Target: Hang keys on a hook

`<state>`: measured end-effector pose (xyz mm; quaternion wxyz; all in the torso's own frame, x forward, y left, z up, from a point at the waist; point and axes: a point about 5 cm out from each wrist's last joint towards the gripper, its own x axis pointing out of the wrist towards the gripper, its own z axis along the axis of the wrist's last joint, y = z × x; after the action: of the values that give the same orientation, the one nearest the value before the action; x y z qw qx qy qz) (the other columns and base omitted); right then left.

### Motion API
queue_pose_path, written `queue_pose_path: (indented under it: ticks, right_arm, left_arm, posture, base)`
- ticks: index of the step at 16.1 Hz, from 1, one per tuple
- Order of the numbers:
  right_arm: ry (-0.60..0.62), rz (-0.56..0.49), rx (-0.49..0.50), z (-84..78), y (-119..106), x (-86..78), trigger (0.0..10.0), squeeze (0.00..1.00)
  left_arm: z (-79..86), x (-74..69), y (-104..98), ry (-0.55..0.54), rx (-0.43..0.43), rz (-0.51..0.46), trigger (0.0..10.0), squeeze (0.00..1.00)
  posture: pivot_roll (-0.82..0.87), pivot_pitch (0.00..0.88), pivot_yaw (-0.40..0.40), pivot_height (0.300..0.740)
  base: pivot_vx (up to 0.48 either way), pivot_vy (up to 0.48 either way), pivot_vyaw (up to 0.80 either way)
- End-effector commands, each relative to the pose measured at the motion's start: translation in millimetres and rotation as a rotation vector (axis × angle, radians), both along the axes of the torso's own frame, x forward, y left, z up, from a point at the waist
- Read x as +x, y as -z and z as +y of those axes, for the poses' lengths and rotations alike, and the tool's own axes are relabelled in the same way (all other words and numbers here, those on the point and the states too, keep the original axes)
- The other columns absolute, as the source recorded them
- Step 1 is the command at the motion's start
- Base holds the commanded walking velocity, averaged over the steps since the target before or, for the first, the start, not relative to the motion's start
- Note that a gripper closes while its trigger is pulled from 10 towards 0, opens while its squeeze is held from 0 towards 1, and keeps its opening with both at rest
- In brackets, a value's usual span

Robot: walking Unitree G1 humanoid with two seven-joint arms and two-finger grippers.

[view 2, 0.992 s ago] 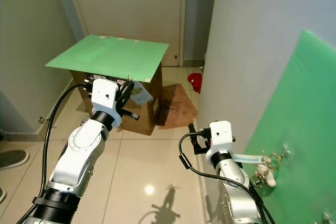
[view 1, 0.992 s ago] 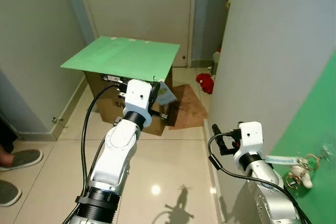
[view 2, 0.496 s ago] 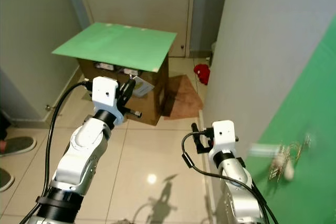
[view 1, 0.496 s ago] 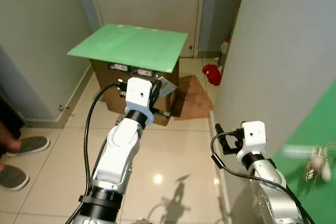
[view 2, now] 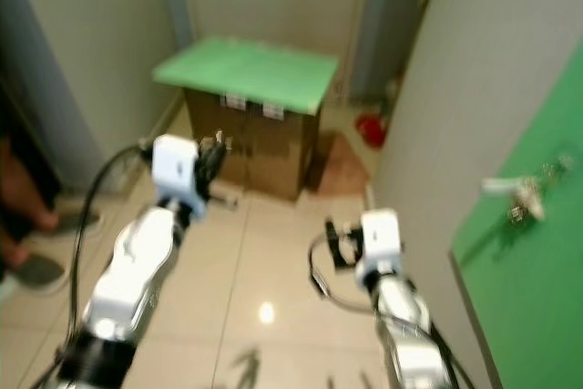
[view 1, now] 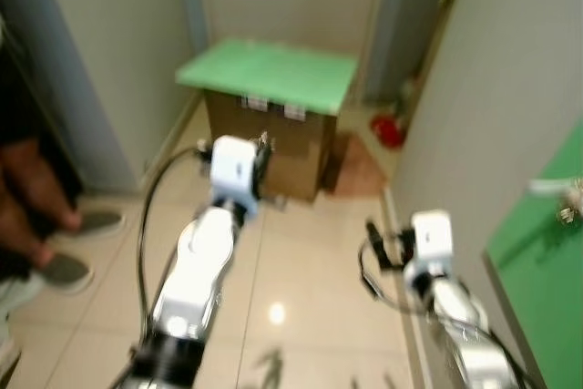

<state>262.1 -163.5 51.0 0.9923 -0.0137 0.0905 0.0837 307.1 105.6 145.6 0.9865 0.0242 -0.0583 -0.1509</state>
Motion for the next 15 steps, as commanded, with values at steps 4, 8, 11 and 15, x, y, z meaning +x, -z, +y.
queue_pose_path:
  ticks: [4, 8, 11, 15]
  right_arm:
    - [-0.008, -0.038, -0.023, -4.6, -5.2, 2.2, 10.0, 0.0]
    - [-0.011, -0.023, -0.01, -3.8, -4.9, 2.8, 10.0, 0.0]
    - [-0.014, -0.02, -0.005, -3.4, -4.3, 3.2, 10.0, 0.0]
    - [-0.015, -0.013, 0.002, -2.8, -2.8, 3.2, 10.0, 0.0]
  left_arm:
    - [-4.8, 0.1, -6.0, 0.02, -0.001, -0.029, 0.0, 0.0]
    - [-4.4, 0.0, -4.5, 0.022, 0.028, -0.03, 0.0, 0.0]
    - [-5.1, 0.1, -4.2, 0.034, 0.032, -0.028, 0.0, 0.0]
    - [-7.1, -0.4, -2.7, 0.05, 0.041, -0.024, 0.0, 0.0]
  posture:
    - [-0.06, 0.0, 0.049, 0.74]
    - [-0.06, 0.0, 0.051, 0.74]
    - [-0.06, 0.0, 0.052, 0.74]
    - [-0.06, 0.0, 0.052, 0.74]
  base:
    - [0.0, 0.0, 0.0]
    - [0.0, 0.0, -0.57]
    - [0.0, 0.0, -0.59]
    - [0.0, 0.0, -0.59]
